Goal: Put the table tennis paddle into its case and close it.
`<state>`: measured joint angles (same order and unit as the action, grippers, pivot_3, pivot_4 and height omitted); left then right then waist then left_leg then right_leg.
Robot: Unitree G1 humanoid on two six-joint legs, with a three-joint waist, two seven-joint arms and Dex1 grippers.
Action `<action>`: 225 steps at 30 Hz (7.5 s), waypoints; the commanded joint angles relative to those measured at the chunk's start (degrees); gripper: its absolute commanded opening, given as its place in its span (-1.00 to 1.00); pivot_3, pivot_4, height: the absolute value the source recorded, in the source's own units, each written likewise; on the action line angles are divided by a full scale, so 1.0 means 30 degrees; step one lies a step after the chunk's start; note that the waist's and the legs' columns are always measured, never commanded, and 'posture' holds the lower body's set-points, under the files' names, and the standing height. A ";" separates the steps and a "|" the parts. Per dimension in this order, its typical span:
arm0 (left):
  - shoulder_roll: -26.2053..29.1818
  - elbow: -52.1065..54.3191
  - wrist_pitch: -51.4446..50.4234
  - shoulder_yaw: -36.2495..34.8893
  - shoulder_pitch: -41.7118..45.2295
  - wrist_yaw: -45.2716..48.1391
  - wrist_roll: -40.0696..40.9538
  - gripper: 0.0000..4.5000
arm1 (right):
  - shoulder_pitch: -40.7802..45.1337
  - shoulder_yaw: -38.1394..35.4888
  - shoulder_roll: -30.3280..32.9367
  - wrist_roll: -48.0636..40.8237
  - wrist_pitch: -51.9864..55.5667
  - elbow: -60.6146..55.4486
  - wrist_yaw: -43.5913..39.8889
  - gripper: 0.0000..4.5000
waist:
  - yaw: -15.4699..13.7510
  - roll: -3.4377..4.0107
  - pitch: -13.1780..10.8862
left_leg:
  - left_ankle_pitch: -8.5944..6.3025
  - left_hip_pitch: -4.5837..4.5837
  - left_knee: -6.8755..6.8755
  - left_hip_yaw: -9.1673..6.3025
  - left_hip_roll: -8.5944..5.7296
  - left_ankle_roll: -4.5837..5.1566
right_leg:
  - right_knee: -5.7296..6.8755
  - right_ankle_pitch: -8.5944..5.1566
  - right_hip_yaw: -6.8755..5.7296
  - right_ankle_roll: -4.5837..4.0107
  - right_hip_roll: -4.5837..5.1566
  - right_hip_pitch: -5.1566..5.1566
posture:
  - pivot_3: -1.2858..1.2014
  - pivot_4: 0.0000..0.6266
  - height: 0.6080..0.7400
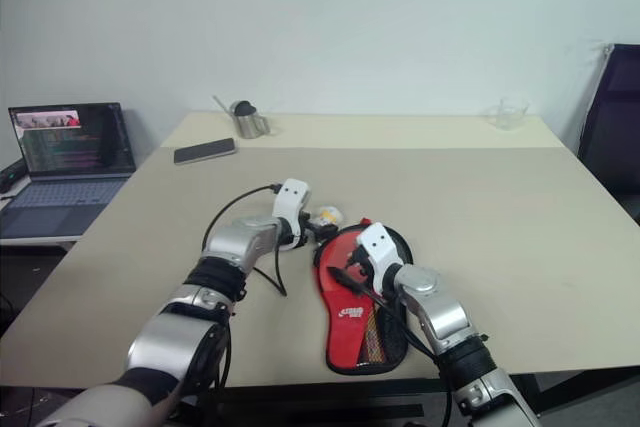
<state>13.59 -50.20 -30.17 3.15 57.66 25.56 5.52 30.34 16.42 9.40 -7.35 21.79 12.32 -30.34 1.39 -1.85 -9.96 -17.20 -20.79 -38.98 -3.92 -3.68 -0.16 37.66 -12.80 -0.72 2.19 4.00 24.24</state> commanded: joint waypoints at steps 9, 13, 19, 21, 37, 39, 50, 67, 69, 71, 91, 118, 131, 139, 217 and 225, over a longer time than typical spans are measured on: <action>-0.0991 -0.3890 0.2951 -0.0699 0.2332 -0.1582 -0.0784 -0.34 | -0.0580 0.0007 -0.0123 0.0488 0.0851 -0.0142 -0.0160 1.00 | 0.0033 -0.0003 0.0012 | 0.0000 -0.0001 0.0000 -0.0008 0.0000 -0.0001 | 0.0001 -0.0001 -0.0009 0.0001 0.0001 -0.0001 | 0.03 -0.52 1.00; -0.0963 -0.5133 0.4571 -0.0235 0.3071 -0.2581 -0.1777 -0.83 | -0.0660 -0.0037 -0.0184 0.0539 0.1045 -0.0303 -0.0169 1.00 | 0.0044 -0.0004 0.0012 | 0.0000 0.0001 0.0000 -0.0009 -0.0001 -0.0001 | 0.0008 0.0000 -0.0012 0.0002 0.0000 -0.0001 | 0.03 -0.52 1.00; -0.1624 -0.7240 0.6573 -0.0716 0.4928 -0.4359 -0.2301 -0.88 | -0.0687 0.0012 -0.0050 0.0610 0.1486 -0.0773 -0.0408 1.00 | 0.0043 -0.0007 0.0010 | -0.0001 -0.0009 0.0002 -0.0015 -0.0002 -0.0003 | 0.0004 -0.0001 -0.0020 0.0004 -0.0001 0.0005 | 0.03 -0.52 1.00; -0.1749 -0.7749 0.6917 -0.1187 0.5624 -0.5058 -0.2204 -0.88 | -0.0706 -0.0080 0.0057 0.0597 0.1753 -0.1071 -0.0513 1.00 | 0.0045 -0.0012 0.0007 | -0.0001 -0.0016 0.0002 -0.0015 -0.0003 -0.0004 | -0.0006 -0.0001 -0.0024 0.0005 0.0000 0.0007 | 0.03 -0.52 1.00; -0.4255 -0.9312 0.9109 0.0936 0.7283 -0.7011 -0.6444 -0.88 | -0.2693 0.0022 0.1409 0.0447 0.4922 -0.5484 -0.0889 1.00 | -0.0034 -0.0016 0.0005 | -0.0005 -0.0032 0.0016 -0.0015 -0.0009 -0.0007 | -0.0026 -0.0007 -0.0048 0.0015 -0.0001 0.0012 | 0.03 -0.52 1.00; -0.4483 -0.9386 0.9309 0.1296 0.7357 -0.7195 -0.7001 -0.88 | -0.3032 0.0026 0.1447 0.0439 0.5224 -0.5995 -0.0786 1.00 | -0.0042 -0.0016 0.0004 | -0.0005 -0.0037 0.0016 -0.0015 -0.0011 -0.0007 | -0.0033 -0.0008 -0.0050 0.0016 -0.0001 0.0011 | 0.03 -0.52 1.00; -0.6356 -0.9694 1.1583 0.5395 0.7545 -0.7900 -1.1724 -0.88 | -0.5236 0.0060 0.1347 0.0311 0.7200 -0.9287 0.0363 1.00 | -0.0442 -0.0016 0.0004 | -0.0013 -0.0075 0.0063 -0.0024 -0.0012 -0.0009 | -0.0172 -0.0010 -0.0075 0.0025 -0.0008 0.0001 | 0.03 -0.52 1.00; -0.8585 -0.9844 1.3541 0.8210 0.7223 -0.8870 -1.4795 -0.88 | -0.6646 0.0211 0.0966 0.0134 0.9008 -1.1735 0.1755 1.00 | -0.0456 -0.0016 0.0004 | -0.0045 -0.0084 0.0065 -0.0025 -0.0014 0.0023 | -0.0199 -0.0028 -0.0088 0.0058 -0.0012 -0.0010 | 0.03 -0.52 1.00; -0.8759 -0.9854 1.3532 0.8273 0.7153 -0.8757 -1.4811 -0.88 | -0.6617 0.0231 0.0940 0.0163 0.9063 -1.1756 0.1847 1.00 | -0.0455 -0.0016 0.0004 | -0.0045 -0.0085 0.0065 -0.0025 -0.0015 0.0025 | -0.0201 -0.0029 -0.0092 0.0060 -0.0014 -0.0010 | 0.03 -0.52 1.00; -0.8895 -0.9863 1.3501 0.8214 0.7024 -0.8539 -1.4713 -0.88 | -0.6634 0.0194 0.0897 0.0185 0.9088 -1.1771 0.1958 1.00 | -0.0454 -0.0016 0.0004 | -0.0047 -0.0083 0.0065 -0.0024 -0.0014 0.0027 | -0.0200 -0.0030 -0.0092 0.0062 -0.0017 -0.0010 | 0.03 -0.52 1.00; -0.8221 -0.9906 1.3541 0.9217 0.4495 -0.2814 -1.4886 0.99 | -0.4348 -0.1622 0.1764 -0.0064 0.7641 -0.9873 0.1557 1.00 | -0.0422 0.0003 0.0069 | -0.0064 -0.0024 0.0048 0.0000 0.0009 0.0058 | -0.0180 -0.0026 -0.0082 0.0061 -0.0110 -0.0056 | 0.03 -0.52 1.00; -0.0572 -0.0664 1.5047 0.0655 0.2917 1.3700 -0.2799 0.99 | -0.0973 -0.3763 0.9355 -0.5500 0.8208 -1.0021 -0.7080 1.00 | -0.0004 0.0046 0.0038 | -0.0089 -0.0048 0.0039 0.0059 0.0073 0.0101 | -0.0189 -0.0017 -0.0025 0.0046 -0.0140 -0.0016 | 0.03 -0.52 1.00; 0.4897 1.5193 0.3394 -0.0213 -0.6171 1.3890 0.1854 0.99 | 0.2951 -0.6286 0.8764 -0.5417 0.4933 -0.2889 -0.5900 1.00 | 0.0109 0.0064 0.0036 | -0.0109 -0.0021 0.0017 0.0061 0.0078 0.0117 | -0.0188 -0.0001 0.0046 0.0023 -0.0064 -0.0037 | 0.03 -0.52 1.00; 0.1648 1.7399 0.0940 0.0098 -0.9132 0.7506 0.1546 0.99 | 0.6343 -0.7016 0.5004 -0.4171 0.3850 0.2630 -0.1177 1.00 | -0.0165 0.0063 0.0036 | -0.0092 -0.0055 0.0015 0.0062 0.0069 0.0086 | -0.0196 0.0009 0.0041 0.0009 -0.0037 -0.0011 | 0.03 -0.52 1.00; -0.2929 0.5422 0.3553 0.5375 -0.4276 0.5289 -0.1955 1.00 | -0.2376 -0.7469 1.0631 -0.2526 0.6689 -0.5484 -0.3265 -0.85 | -0.1005 0.0310 0.0187 | -0.0103 -0.0049 0.0017 0.0005 -0.0002 0.0110 | -0.0263 -0.0009 -0.0050 0.0039 -0.0003 -0.0108 | 0.03 -0.52 1.00; -0.3412 0.3785 0.4334 0.5599 -0.3478 0.6065 -0.2343 1.00 | -0.6110 -0.8699 1.2920 -0.3946 0.6811 -0.8532 -0.5295 -0.85 | -0.1038 0.0304 0.0184 | -0.0113 -0.0042 0.0019 -0.0025 -0.0031 0.0126 | -0.0274 -0.0051 -0.0071 0.0107 0.0020 -0.0147 | 0.03 -0.52 1.00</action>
<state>3.70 -36.71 -16.81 18.14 47.75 42.86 -0.01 13.01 -6.34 46.21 -18.01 41.97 -10.32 -44.90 -1.72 -0.94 -9.41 -17.54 -20.91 -38.92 -4.01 -3.78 0.23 36.82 -12.96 -0.95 2.53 4.06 23.78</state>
